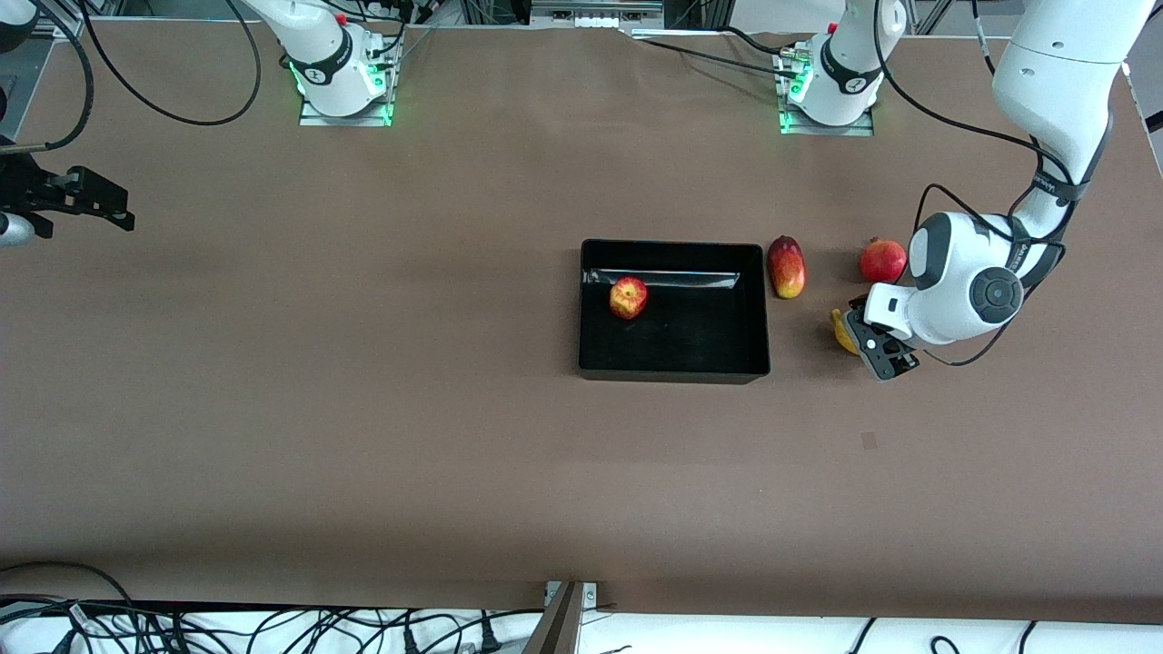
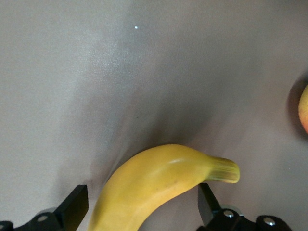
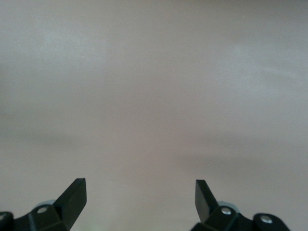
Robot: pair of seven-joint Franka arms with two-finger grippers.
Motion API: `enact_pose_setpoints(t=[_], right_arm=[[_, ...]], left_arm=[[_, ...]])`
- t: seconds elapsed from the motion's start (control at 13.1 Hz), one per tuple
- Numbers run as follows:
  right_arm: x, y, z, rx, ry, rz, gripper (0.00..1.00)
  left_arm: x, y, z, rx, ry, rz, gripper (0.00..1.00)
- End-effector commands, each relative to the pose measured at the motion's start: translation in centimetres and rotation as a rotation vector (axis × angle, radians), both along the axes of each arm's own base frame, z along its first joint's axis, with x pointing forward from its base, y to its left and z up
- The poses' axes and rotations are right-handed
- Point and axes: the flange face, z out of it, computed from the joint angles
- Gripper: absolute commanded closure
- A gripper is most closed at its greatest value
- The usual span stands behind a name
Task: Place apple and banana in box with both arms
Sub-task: 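Move the left gripper to the yellow banana and grasp it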
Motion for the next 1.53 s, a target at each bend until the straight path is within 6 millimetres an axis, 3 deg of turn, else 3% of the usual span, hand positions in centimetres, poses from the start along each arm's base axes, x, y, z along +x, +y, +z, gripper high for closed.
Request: enact_pose_setpoints(t=[0.0, 0.38, 0.61, 0.69, 0.77, 0.84, 1.0, 1.15, 1.3, 1.46], right_arm=[[0.2, -0.2, 0.5, -0.001, -0.001, 0.008, 0.00], [0.2, -0.2, 0.4, -0.001, 0.000, 0.008, 0.00], [0.2, -0.2, 0.5, -0.001, -0.001, 0.008, 0.00], [0.2, -0.2, 0.4, -0.001, 0.000, 0.008, 0.00], [0.2, -0.2, 0.4, -0.001, 0.000, 0.008, 0.00], [0.2, -0.2, 0.5, -0.001, -0.001, 0.008, 0.00], [0.2, -0.2, 0.4, -0.001, 0.000, 0.008, 0.00], [0.2, -0.2, 0.4, -0.001, 0.000, 0.008, 0.00], [0.2, -0.2, 0.4, -0.001, 0.000, 0.008, 0.00], [0.2, -0.2, 0.4, -0.001, 0.000, 0.008, 0.00]], left_arm=[[0.0, 1.0, 0.8, -0.009, -0.017, -0.052, 0.00], [0.1, 3.8, 0.9, 0.002, -0.024, -0.088, 0.00], [0.2, 3.9, 0.8, -0.002, -0.030, -0.080, 0.00], [0.2, 4.0, 0.9, 0.000, -0.033, -0.088, 0.52], [0.3, 3.9, 1.0, 0.002, -0.035, -0.089, 0.90], [0.4, 3.9, 1.1, 0.002, -0.036, -0.088, 1.00], [0.4, 3.8, 1.1, 0.003, -0.037, -0.080, 1.00], [0.8, 3.5, 2.7, 0.010, -0.055, -0.090, 1.00], [1.1, 2.2, 6.0, 0.012, -0.070, -0.099, 1.00], [1.3, -2.1, 11.0, 0.012, -0.078, -0.118, 1.00]])
